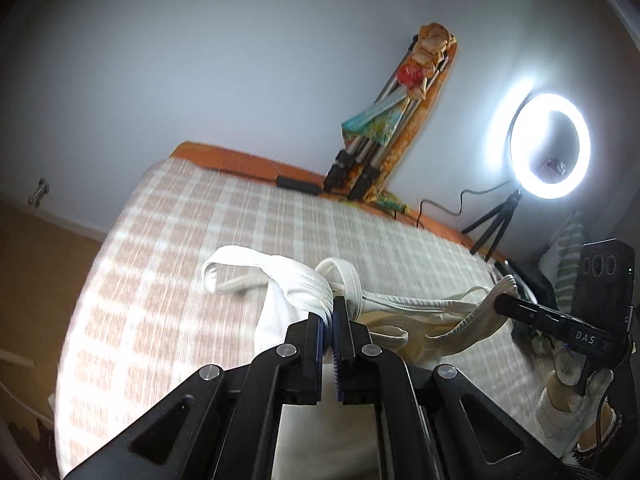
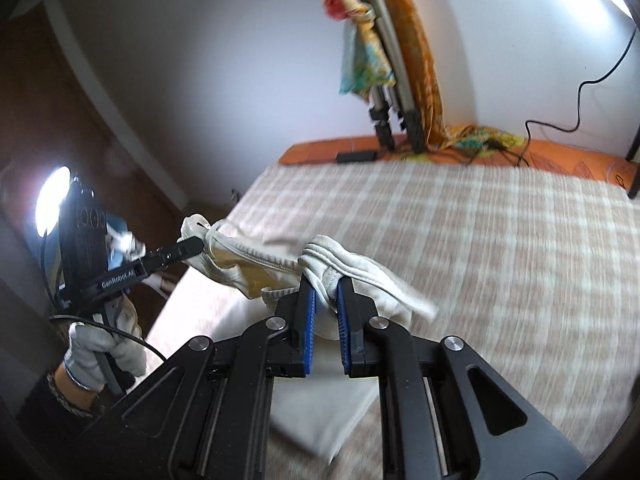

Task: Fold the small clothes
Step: 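Grasp the straps with both grippers and fold them over onto the hem fold, then lower both open grippers onto the folded bundle to adjust it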

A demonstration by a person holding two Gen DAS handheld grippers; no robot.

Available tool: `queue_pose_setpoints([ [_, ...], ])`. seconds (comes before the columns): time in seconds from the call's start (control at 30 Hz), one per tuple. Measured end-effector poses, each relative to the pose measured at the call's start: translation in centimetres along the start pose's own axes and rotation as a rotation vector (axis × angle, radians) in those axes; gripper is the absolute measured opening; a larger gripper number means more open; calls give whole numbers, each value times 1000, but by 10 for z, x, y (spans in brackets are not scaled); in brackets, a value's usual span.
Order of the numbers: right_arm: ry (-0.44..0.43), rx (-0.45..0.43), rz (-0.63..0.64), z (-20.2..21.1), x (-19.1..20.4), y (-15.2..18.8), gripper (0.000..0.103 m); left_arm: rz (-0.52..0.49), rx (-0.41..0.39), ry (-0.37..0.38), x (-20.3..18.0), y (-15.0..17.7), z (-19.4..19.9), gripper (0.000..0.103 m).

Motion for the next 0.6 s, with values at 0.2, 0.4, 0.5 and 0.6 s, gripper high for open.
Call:
queue_pose_setpoints([
  [0.2, 23, 18, 18, 1, 17, 50, 11, 13, 37, -29, 17, 56, 12, 1],
  [0.4, 71, 80, 55, 3, 21, 90, 13, -17, 71, -77, 29, 93, 26, 21],
  [0.5, 64, 129, 48, 12, 18, 104, 16, -72, 81, -98, 27, 106, 43, 23],
  [0.6, 61, 93, 81, 34, 24, 101, 16, -148, 58, -119, 15, 100, 60, 25],
])
Point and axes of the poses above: each gripper's, at about its wrist camera, not at the fingertips, and z roughly against the way its jaws point, x to its left, y to its underside, the point moved 6 cm from there along -z, roughly the way its jaws point, and after that the axes turned 4 degrees about z, right-handed, at the moved point
